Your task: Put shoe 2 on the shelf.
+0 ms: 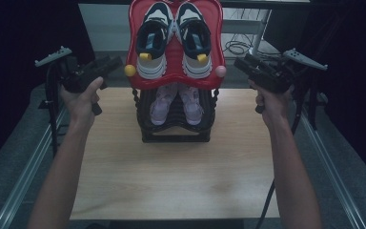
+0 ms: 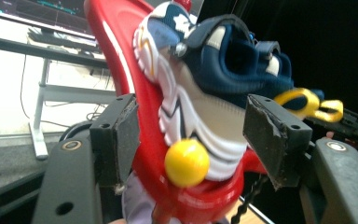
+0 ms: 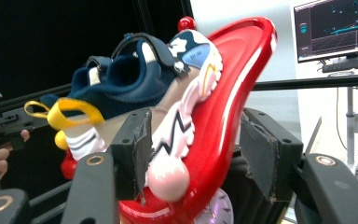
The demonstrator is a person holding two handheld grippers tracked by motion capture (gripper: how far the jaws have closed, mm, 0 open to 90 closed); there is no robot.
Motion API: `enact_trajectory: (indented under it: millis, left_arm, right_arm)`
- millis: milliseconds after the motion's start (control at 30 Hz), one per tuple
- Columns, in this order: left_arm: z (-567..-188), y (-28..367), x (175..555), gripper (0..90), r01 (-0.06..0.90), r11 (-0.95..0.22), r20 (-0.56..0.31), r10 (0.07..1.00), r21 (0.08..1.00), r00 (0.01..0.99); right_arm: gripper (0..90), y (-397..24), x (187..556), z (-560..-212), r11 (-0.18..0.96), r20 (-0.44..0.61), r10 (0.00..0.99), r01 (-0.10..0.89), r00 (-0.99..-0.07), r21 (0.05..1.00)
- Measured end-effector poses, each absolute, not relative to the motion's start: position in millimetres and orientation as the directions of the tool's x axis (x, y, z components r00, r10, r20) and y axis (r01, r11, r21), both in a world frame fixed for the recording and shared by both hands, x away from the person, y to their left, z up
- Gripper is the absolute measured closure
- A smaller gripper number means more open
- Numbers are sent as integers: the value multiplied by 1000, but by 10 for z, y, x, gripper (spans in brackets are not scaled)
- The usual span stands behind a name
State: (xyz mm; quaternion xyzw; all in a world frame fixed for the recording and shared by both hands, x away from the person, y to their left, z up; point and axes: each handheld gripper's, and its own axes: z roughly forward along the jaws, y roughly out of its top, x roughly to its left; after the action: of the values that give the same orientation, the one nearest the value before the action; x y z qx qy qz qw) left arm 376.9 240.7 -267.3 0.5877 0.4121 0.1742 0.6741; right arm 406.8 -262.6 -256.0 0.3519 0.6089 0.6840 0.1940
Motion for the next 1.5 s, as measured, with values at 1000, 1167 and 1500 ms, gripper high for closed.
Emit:
enact_trajectory:
  millis: [1000,1167,1500]
  left_arm:
    - [-3557,2510,3471,355,334,198,-365,736,921,570]
    - [-3734,2488,3486,355,367,187,-377,739,911,558]
    - [-3916,2479,3508,355,397,169,-378,754,902,538]
  right_arm:
    - [444,-2757,3901,-3589,-122,268,700,258,-662,958]
    - [444,-2742,3893,-3758,-116,278,702,280,-656,953]
    - [444,-2742,3906,-3988,-103,297,710,323,-638,941]
